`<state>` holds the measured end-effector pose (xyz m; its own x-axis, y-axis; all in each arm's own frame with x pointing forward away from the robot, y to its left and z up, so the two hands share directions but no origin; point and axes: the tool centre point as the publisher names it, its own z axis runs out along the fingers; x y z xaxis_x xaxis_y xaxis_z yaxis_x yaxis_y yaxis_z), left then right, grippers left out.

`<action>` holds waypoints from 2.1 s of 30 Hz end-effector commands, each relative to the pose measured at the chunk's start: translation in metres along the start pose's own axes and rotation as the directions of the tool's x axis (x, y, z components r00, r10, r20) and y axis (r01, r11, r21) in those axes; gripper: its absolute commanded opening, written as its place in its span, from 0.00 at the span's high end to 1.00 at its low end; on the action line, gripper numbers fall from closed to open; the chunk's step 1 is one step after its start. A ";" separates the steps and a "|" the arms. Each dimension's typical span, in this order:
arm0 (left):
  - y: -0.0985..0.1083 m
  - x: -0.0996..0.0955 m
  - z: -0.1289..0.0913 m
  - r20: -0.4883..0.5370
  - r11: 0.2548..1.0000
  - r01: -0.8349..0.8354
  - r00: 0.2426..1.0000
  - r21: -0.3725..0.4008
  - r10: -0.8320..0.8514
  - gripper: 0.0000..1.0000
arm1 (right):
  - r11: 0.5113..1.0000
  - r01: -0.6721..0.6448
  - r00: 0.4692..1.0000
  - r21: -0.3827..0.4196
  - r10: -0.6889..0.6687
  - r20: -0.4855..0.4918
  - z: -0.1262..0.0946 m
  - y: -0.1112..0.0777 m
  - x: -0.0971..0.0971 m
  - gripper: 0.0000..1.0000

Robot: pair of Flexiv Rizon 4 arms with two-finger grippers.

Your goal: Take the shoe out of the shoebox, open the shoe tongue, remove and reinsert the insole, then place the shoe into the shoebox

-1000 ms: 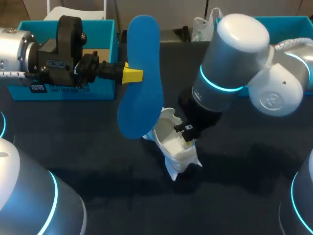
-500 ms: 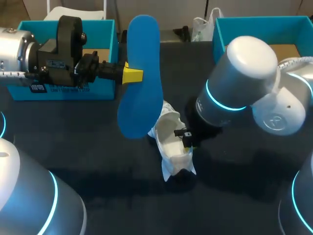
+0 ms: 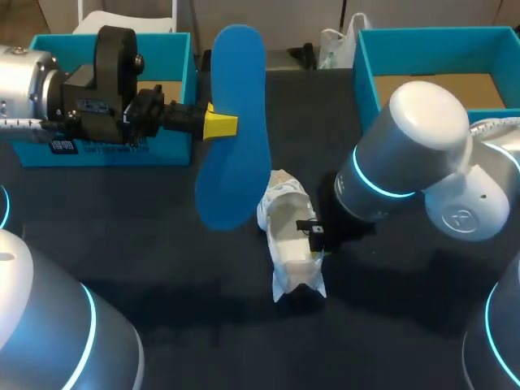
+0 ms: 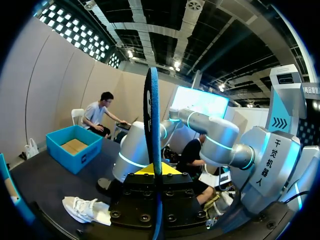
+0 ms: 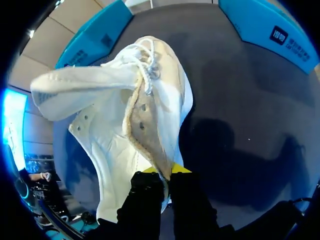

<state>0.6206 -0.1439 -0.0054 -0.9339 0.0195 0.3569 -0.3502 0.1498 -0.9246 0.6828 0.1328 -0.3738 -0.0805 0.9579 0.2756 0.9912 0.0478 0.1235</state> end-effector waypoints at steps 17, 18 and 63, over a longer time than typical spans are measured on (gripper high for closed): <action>0.000 -0.002 0.002 -0.002 1.000 0.000 1.000 0.000 0.000 1.00 | 0.998 -0.050 0.997 0.028 0.052 -0.063 0.028 -0.001 -0.014 0.75; 0.000 -0.002 0.002 -0.002 1.000 0.000 1.000 0.000 0.000 1.00 | 0.998 -0.053 0.996 0.026 0.055 -0.068 0.027 -0.002 -0.013 0.45; 0.000 -0.002 0.002 -0.002 1.000 0.000 1.000 0.000 0.000 1.00 | 0.992 -0.020 0.782 -0.128 -0.064 -0.620 -0.126 0.038 -0.004 0.00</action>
<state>0.6206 -0.1439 -0.0054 -0.9339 0.0195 0.3570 -0.3503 0.1498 -0.9246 0.7144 0.1120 -0.2578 -0.1793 0.6501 0.7384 0.9718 0.0002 0.2357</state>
